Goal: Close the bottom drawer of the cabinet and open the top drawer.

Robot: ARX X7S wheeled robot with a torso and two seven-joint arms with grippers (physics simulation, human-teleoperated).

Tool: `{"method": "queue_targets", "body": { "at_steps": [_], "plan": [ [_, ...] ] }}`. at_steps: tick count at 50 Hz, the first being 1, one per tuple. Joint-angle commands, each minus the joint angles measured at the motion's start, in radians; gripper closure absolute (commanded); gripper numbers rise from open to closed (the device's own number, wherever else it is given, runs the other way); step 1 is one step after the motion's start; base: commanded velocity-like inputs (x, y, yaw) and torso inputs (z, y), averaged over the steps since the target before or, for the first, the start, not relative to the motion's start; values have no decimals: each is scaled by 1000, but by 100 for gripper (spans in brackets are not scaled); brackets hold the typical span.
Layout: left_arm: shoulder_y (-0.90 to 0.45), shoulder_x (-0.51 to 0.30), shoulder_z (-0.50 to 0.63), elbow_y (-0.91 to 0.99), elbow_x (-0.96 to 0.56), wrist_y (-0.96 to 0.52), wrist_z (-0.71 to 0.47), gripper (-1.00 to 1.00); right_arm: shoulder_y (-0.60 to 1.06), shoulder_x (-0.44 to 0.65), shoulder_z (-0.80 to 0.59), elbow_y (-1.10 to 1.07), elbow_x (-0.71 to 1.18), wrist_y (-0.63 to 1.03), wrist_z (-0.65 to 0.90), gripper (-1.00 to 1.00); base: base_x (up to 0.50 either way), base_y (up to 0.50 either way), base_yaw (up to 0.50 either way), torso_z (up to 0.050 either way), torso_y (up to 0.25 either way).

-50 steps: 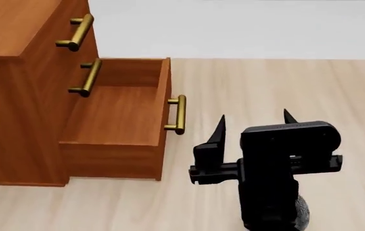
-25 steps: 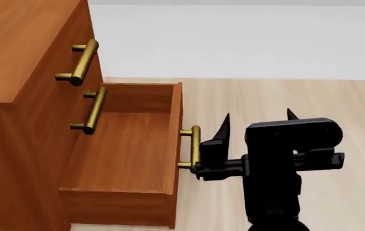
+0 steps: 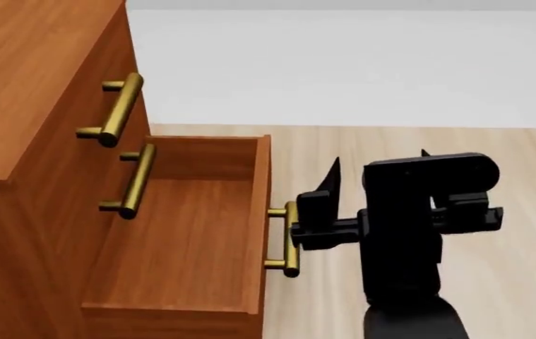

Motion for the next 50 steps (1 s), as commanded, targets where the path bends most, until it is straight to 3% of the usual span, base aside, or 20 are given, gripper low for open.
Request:
{"method": "queue_targets", "body": {
  "at_steps": [1, 10, 18, 27, 41, 44, 50],
  "plan": [
    [2, -5, 6, 0, 5, 4, -9, -100, 84, 10, -6, 22, 16, 68, -17, -100, 500, 12, 0, 0, 0],
    [5, -9, 10, 0, -7, 6, -12, -100, 259, 6, 23, 49, 79, 301, -46, -100, 410, 11, 0, 0, 0],
    [7, -12, 14, -3, -8, 10, -13, -100, 434, -32, 140, 185, 150, 481, -51, -100, 13, 1, 0, 0, 0],
    [7, -18, 18, -4, 2, 8, -23, -100, 586, -48, 168, 298, 151, 584, -18, -100, 0, 0, 0, 0, 0],
    [5, -30, 27, -4, 32, -9, -49, -100, 631, -51, 160, 436, 146, 534, -22, -100, 0, 0, 0, 0, -78],
    [7, -31, 28, -4, 34, -7, -49, -100, 632, -26, 69, 451, 147, 502, -89, -100, 0, 0, 0, 0, -187],
    [8, -33, 30, -5, 35, -4, -51, -100, 638, -31, 46, 500, 131, 491, -75, -100, 0, 0, 0, 0, -204]
  ]
}}
